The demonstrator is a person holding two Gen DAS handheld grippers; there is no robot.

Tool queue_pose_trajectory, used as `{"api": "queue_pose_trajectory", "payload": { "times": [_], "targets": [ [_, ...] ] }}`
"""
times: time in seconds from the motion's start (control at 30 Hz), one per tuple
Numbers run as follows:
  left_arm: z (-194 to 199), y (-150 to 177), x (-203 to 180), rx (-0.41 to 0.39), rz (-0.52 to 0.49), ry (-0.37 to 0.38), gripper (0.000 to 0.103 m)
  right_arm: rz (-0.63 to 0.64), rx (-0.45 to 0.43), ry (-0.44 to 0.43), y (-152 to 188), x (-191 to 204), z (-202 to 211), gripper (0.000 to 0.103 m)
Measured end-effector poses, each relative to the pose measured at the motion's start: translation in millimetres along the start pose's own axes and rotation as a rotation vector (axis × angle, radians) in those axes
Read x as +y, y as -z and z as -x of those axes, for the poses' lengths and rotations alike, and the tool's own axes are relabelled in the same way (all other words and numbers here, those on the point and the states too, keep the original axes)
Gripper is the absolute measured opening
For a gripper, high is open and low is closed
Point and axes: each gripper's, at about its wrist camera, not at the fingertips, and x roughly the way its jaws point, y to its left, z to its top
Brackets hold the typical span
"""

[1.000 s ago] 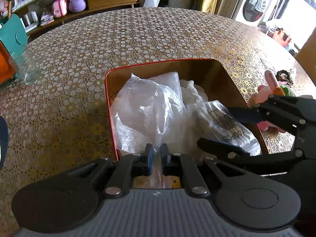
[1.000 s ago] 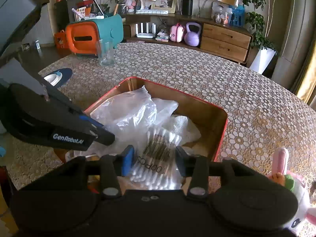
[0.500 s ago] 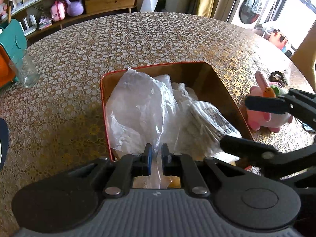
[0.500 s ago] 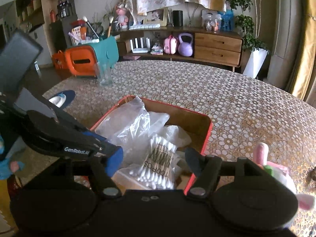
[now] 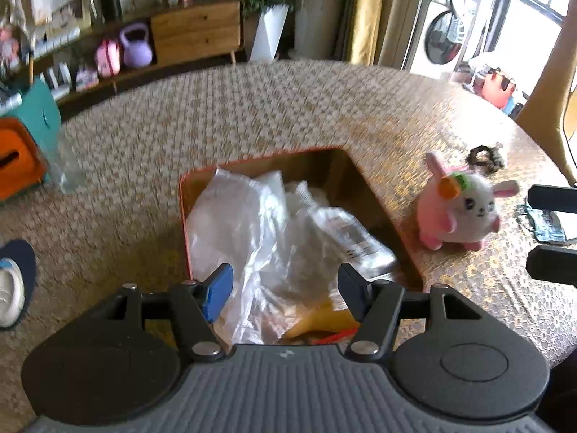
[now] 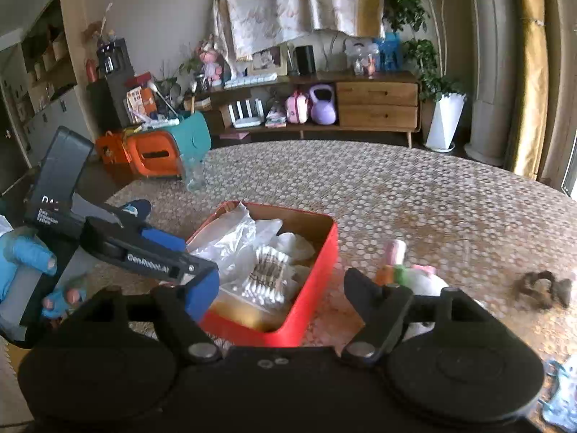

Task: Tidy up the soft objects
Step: 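Move both tools back over the table toward the hair tie and small bag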

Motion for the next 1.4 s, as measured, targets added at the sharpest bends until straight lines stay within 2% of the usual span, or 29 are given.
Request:
{"api": "queue_pose_trajectory", "payload": {
  "times": [0.07,0.13,0.2,0.37,0.53,0.83,1.03,1.2,1.4],
  "targets": [
    [14.7,-2.3,-10.2,-0.032,-0.020,-0.001,0.065,-0.007,-0.013,0.012,3.1,-2.8,16.9,0.079],
    [27.7,-5.2,-20.2,-0.062,-0.034,0.011,0.071,-0.016,-0.024,0.018,6.1,-7.7,33.3,0.081],
    [40.4,-8.0,-33.6,-0.090,-0.052,0.023,0.073,-0.032,-0.040,0.028,10.3,-15.2,50.7,0.085],
    [53.7,-14.5,-70.5,-0.117,-0.087,0.064,0.081,-0.064,-0.063,0.068,21.9,-39.6,87.6,0.090],
    [53.8,-22.2,-113.7,-0.121,-0.111,0.132,0.082,-0.091,-0.063,0.132,37.4,-70.7,116.8,0.098],
    [28.5,-34.8,-195.7,-0.085,-0.137,0.270,0.086,-0.158,-0.072,0.223,64.6,-132.5,156.6,0.099],
    [3.6,-42.8,-249.1,-0.092,-0.179,0.256,0.086,-0.248,-0.076,0.302,72.0,-187.5,170.1,0.099],
    [-27.1,-53.1,-284.4,-0.075,-0.122,0.212,0.086,-0.367,-0.066,0.327,70.6,-236.4,166.4,0.099],
    [-66.4,-69.4,-313.1,-0.063,-0.044,0.165,0.086,-0.392,-0.053,0.353,61.7,-275.7,149.0,0.099]
  ]
}}
